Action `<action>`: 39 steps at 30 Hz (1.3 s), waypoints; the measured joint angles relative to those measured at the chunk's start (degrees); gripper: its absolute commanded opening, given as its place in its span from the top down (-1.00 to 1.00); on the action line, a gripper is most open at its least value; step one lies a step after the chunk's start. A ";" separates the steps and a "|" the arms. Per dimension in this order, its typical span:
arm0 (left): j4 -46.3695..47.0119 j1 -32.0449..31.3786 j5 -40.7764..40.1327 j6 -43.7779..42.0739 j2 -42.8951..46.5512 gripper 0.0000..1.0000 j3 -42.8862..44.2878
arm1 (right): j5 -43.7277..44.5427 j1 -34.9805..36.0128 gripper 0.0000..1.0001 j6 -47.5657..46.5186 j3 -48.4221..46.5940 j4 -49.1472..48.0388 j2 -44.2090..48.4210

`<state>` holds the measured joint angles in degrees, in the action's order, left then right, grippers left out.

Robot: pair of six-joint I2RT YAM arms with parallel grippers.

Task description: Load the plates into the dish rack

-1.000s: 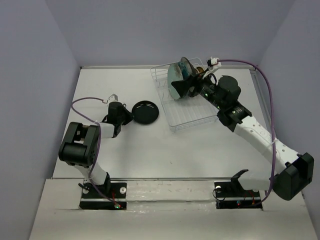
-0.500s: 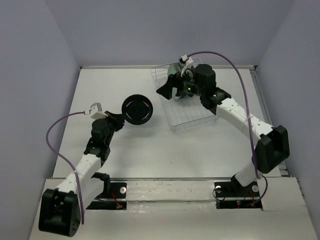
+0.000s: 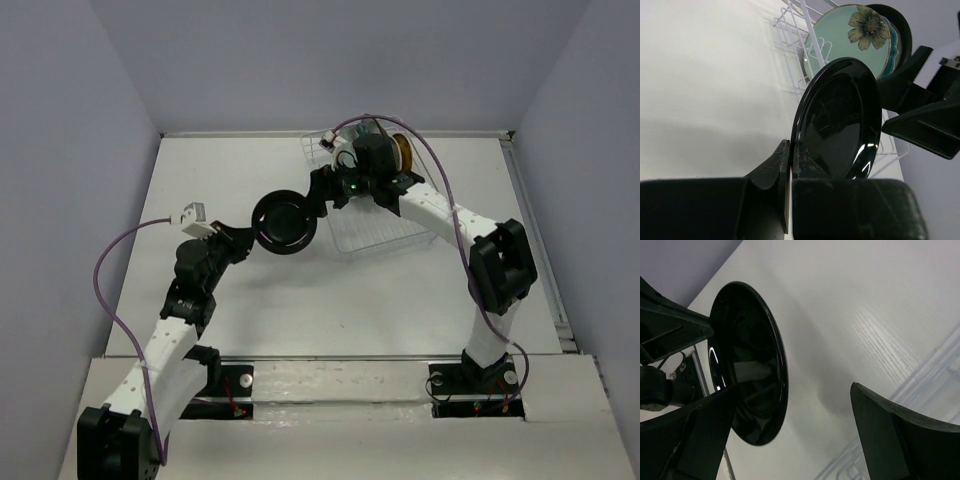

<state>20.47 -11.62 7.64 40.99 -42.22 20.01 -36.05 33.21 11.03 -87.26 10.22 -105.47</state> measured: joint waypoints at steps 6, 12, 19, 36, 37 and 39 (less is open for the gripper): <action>0.15 0.02 4.04 -0.50 0.00 -0.28 2.21 | -9.20 1.77 0.86 3.80 -3.96 -1.51 -5.14; -4.35 -0.04 5.20 -3.06 1.99 -0.92 8.20 | -6.93 1.77 0.86 7.39 -0.96 -5.70 -2.43; -14.56 -0.02 1.70 -15.54 4.94 -0.98 19.87 | 18.36 1.77 0.86 5.40 0.24 -6.86 6.91; -22.47 -0.37 0.00 -22.97 8.76 -0.95 17.68 | 64.30 1.75 0.86 -14.75 -19.26 -6.91 -13.20; -22.47 -0.61 0.00 -23.02 8.96 -0.95 17.68 | 64.57 1.75 0.87 -14.73 -19.39 -6.49 -14.23; -22.49 -1.14 -0.13 -23.15 9.09 -0.95 17.68 | 64.72 1.75 0.86 -14.05 -19.78 -4.63 -16.92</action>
<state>-2.02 -12.75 7.51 17.85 -33.12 37.69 28.67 34.96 -3.03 -107.04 5.58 -122.39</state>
